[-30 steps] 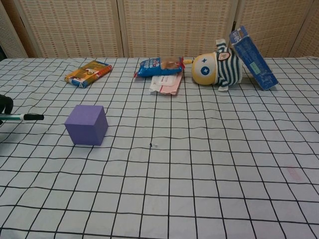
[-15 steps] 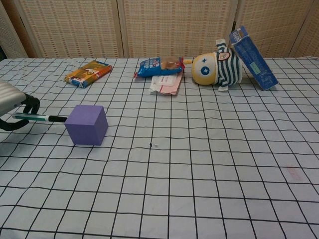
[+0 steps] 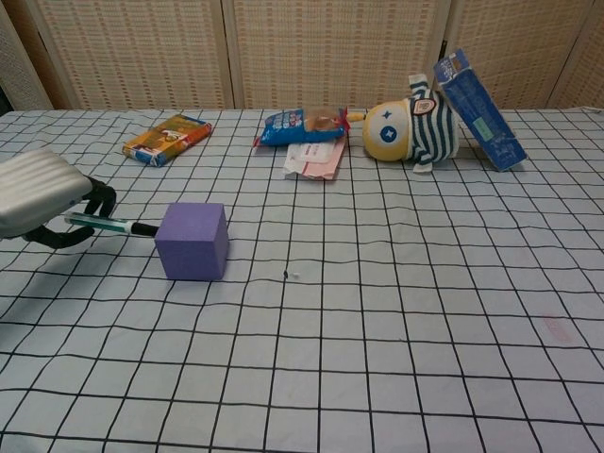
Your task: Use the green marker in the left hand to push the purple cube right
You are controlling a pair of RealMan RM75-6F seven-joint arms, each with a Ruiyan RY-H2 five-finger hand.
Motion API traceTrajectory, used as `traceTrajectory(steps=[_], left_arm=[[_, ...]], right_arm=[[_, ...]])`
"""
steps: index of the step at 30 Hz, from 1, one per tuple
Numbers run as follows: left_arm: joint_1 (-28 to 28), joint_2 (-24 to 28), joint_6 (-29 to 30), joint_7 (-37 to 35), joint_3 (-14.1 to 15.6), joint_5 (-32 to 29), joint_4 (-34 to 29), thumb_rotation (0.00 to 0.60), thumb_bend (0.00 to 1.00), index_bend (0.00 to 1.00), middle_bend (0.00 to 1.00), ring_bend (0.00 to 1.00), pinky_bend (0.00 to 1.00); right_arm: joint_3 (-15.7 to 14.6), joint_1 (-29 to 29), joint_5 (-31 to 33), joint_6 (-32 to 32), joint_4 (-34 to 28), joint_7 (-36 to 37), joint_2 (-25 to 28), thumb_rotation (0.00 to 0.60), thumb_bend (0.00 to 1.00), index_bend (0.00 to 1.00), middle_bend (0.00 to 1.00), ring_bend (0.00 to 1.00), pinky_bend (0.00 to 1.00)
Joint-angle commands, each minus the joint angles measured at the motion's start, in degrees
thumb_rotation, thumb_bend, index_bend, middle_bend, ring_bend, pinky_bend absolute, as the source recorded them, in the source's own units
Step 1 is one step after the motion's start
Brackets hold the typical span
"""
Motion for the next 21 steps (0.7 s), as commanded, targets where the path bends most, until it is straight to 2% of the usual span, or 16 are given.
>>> traceTrajectory(steps=[1, 14, 21], left_arm=[[-0.9, 0.6, -0.8, 2.5, -0.3, -0.1, -2.8, 0.6, 0.59, 0.79, 0.77, 0.82, 0.96], [-3.6, 1.1, -3.5, 10.6, -2.3, -1.6, -11.1, 0.6, 0.59, 0.79, 0.78, 0.82, 0.96], [-4.9, 0.5, -5.5, 14.4, -3.1, -2.4, -13.5, 0.6, 0.59, 0.79, 0.78, 0.82, 0.96]], right_arm=[[-0.1, -0.1, -0.3, 0.1, -0.3, 0.4, 0.3, 0.6, 0.05, 0.0, 0.0, 0.0, 0.0], [-0.4, -1.3, -1.7, 2.0, -2.0, 3.7, 2.9, 0.6, 0.05, 0.0, 0.0, 0.0, 0.0], [-0.7, -1.7, -2.7, 2.5, -2.5, 5.3, 4.0, 0.6, 0.05, 0.0, 0.0, 0.0, 0.0]])
